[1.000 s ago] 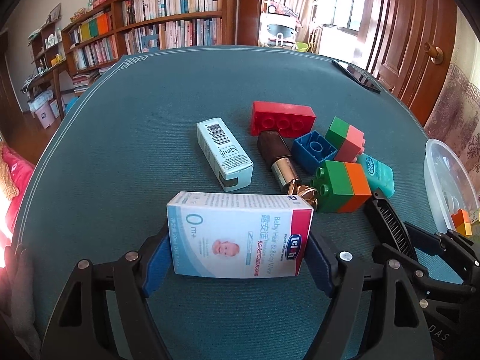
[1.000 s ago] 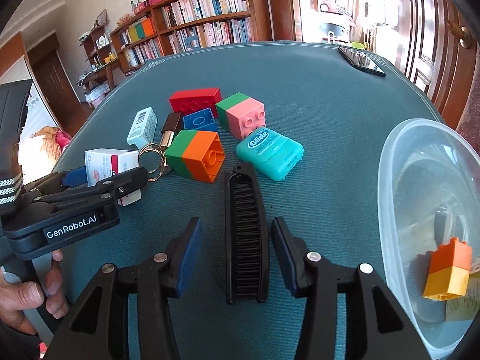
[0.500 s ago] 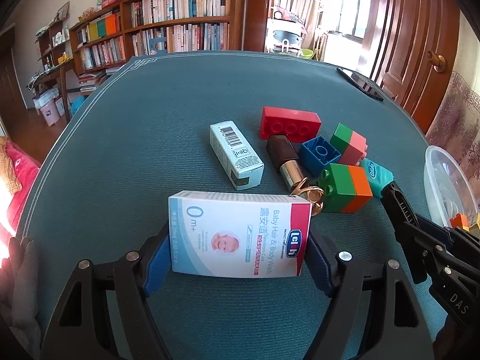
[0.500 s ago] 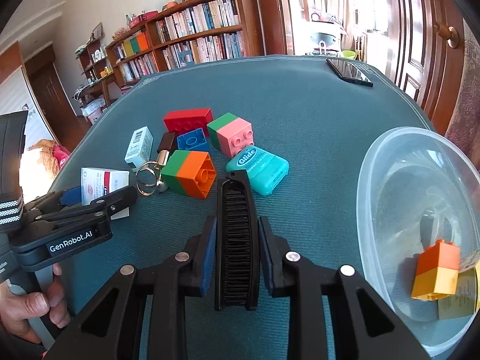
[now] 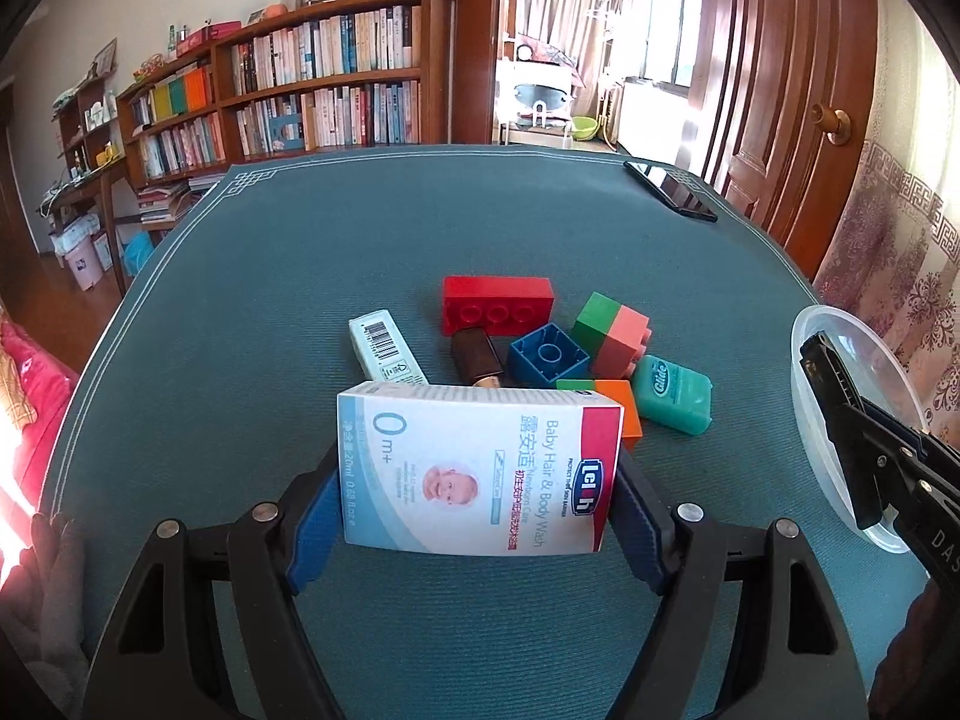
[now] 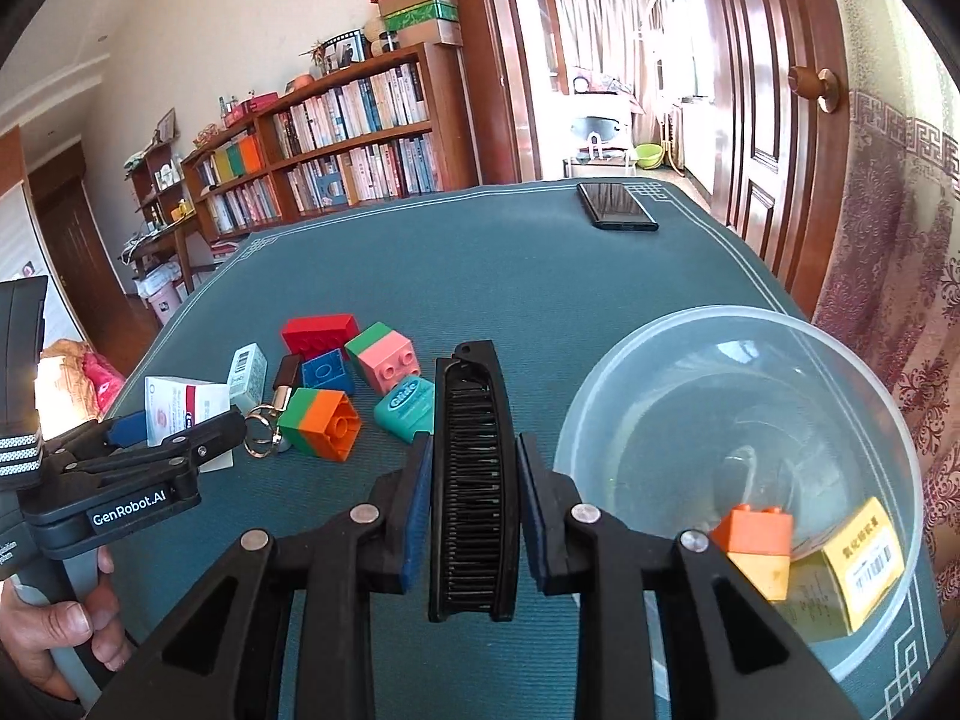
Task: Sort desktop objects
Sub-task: 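Carry the white box and comb over the clear bowl and release both, then withdraw both open tools from the bowl back toward the table, then grasp the small white barcode box with the left tool while the right grasps the teal Glide case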
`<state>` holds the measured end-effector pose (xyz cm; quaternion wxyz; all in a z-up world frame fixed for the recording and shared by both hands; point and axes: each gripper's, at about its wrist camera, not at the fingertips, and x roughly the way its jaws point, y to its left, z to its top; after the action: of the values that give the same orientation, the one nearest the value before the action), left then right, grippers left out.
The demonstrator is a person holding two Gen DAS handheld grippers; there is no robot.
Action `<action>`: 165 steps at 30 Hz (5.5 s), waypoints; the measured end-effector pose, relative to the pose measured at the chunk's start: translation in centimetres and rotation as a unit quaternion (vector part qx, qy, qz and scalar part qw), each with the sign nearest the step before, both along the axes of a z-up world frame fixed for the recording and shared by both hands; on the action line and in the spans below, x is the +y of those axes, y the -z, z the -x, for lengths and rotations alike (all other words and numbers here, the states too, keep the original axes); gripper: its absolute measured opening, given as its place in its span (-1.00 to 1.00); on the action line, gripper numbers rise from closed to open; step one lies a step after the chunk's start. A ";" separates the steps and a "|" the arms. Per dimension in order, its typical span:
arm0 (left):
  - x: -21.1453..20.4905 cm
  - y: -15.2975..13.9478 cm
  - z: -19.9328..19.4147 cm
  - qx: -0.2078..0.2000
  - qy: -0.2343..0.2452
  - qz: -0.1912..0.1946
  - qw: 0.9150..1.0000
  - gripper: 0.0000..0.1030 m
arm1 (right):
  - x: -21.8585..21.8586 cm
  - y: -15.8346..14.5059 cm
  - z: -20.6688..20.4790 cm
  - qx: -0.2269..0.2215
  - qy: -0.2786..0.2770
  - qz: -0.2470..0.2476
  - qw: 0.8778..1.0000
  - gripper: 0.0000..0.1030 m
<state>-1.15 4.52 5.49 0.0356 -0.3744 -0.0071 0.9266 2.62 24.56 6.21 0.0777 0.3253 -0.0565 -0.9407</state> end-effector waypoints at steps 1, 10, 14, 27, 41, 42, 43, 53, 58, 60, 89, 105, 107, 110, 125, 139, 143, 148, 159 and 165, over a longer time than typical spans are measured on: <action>0.6 -0.1 0.1 0.001 0.004 0.001 1.000 0.55 | 0.6 -0.2 -0.1 0.004 0.010 0.000 1.000 -0.42; 5.5 -1.4 0.4 0.015 0.054 0.007 0.998 0.55 | 8.0 -2.0 -0.1 0.029 0.098 0.014 0.995 -0.42; 8.0 -2.0 0.6 0.017 0.083 -0.001 0.996 0.55 | 11.9 -2.7 0.3 0.025 0.133 0.033 0.990 -0.42; 16.5 -2.7 0.6 0.026 0.175 0.002 0.984 0.55 | 16.4 -0.8 0.6 -0.005 0.169 0.045 0.985 -0.42; 20.2 -2.4 1.7 0.018 0.204 0.008 0.979 0.55 | 17.9 0.4 0.9 -0.017 0.179 0.062 0.982 -0.42; 20.4 -2.3 1.8 0.016 0.206 0.008 0.978 0.55 | 17.9 0.4 1.0 -0.018 0.180 0.062 0.982 -0.42; 20.5 -2.3 1.9 0.014 0.209 0.006 0.978 0.55 | 18.0 0.4 1.0 -0.019 0.181 0.063 0.981 -0.41; 21.1 -1.3 2.5 -0.015 0.221 -0.003 0.975 0.56 | 18.4 0.9 0.7 -0.024 0.196 0.076 0.977 -0.06; 19.8 -1.7 2.5 -0.009 0.214 -0.025 0.976 0.56 | 18.1 1.2 0.7 -0.032 0.194 0.079 0.977 -0.04; 19.7 -1.8 2.6 -0.008 0.211 -0.026 0.977 0.56 | 18.0 1.3 0.7 -0.033 0.193 0.079 0.978 -0.04; 17.1 -2.0 1.3 0.004 0.184 -0.014 0.983 0.57 | 14.8 0.4 -0.5 -0.025 0.177 0.060 0.982 0.47; 11.3 -1.2 1.9 0.005 0.122 -0.028 0.992 0.57 | 10.6 0.1 0.3 -0.028 0.142 0.042 0.989 0.53; 10.4 -1.2 2.0 0.005 0.113 -0.030 0.993 0.57 | 10.0 0.1 0.5 -0.027 0.137 0.040 0.989 0.54; 9.0 -1.0 2.2 0.005 0.096 -0.036 0.995 0.56 | 9.0 0.0 0.8 -0.028 0.128 0.037 0.991 0.54; 1.9 0.0 2.9 -0.001 0.014 -0.054 0.998 0.56 | 4.7 -0.1 1.5 -0.029 0.083 0.027 0.996 0.54; -3.9 1.4 3.9 -0.011 -0.058 -0.070 0.996 0.56 | 1.3 0.1 1.3 -0.032 0.041 0.016 0.999 0.55; -4.2 1.7 4.6 -0.016 -0.062 -0.065 0.996 0.56 | -0.2 -0.2 1.1 -0.022 0.028 0.006 0.999 0.59; -4.7 2.1 5.5 -0.021 -0.069 -0.062 0.995 0.56 | -2.3 -0.6 0.7 -0.009 -0.011 -0.006 1.000 0.59; -5.4 3.3 7.4 -0.035 -0.080 -0.052 0.995 0.56 | -5.1 1.1 2.3 -0.030 -0.052 0.003 0.998 0.59; -5.5 3.8 7.8 -0.033 -0.082 -0.044 0.995 0.56 | -5.9 2.5 3.2 -0.044 -0.050 -0.010 0.998 0.59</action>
<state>-8.92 -0.98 1.65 -0.0246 -0.4013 -0.0796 0.9122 -0.60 18.64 3.75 0.1185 0.3700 -0.0338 -0.9208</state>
